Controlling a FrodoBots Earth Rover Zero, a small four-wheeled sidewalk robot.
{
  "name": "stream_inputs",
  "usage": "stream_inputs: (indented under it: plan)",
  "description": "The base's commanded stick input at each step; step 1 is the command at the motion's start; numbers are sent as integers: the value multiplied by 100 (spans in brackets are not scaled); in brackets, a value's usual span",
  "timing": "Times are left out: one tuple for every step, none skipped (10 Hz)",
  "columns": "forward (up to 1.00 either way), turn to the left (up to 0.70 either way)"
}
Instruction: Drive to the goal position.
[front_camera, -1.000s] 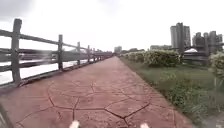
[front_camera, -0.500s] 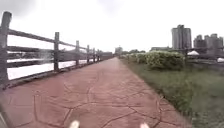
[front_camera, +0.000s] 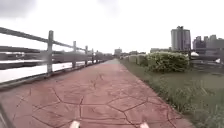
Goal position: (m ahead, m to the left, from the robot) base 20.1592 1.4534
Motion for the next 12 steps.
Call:
stream_inputs:
  plan:
    - [70,0]
    - [70,0]
    - [70,0]
    - [70,0]
    - [70,0]
    - [70,0]
    - [70,0]
    - [70,0]
    - [70,0]
    - [70,0]
    - [70,0]
    - [70,0]
